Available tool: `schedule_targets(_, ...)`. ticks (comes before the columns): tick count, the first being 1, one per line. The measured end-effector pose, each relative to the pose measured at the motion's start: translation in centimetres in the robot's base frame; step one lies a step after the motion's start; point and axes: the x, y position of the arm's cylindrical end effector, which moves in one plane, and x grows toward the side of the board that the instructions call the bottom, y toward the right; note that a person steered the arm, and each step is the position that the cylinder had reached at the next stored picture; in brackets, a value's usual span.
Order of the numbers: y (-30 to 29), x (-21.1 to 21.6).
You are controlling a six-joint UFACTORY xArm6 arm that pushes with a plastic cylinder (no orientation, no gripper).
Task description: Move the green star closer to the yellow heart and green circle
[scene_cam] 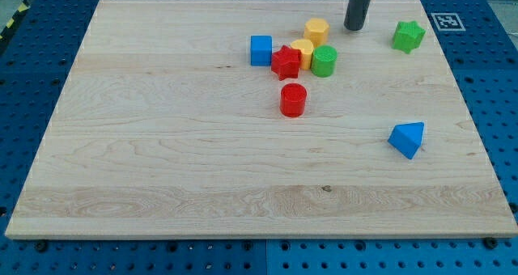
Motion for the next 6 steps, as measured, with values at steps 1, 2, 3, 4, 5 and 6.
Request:
schedule_targets(1,-10.3,-0.4)
schedule_targets(2,-11.8,-2.8)
schedule_targets(3,-6.5,-7.8)
schedule_targets(4,4.7,-6.9)
schedule_targets(5,15.8,0.6)
schedule_targets(6,11.0,3.0)
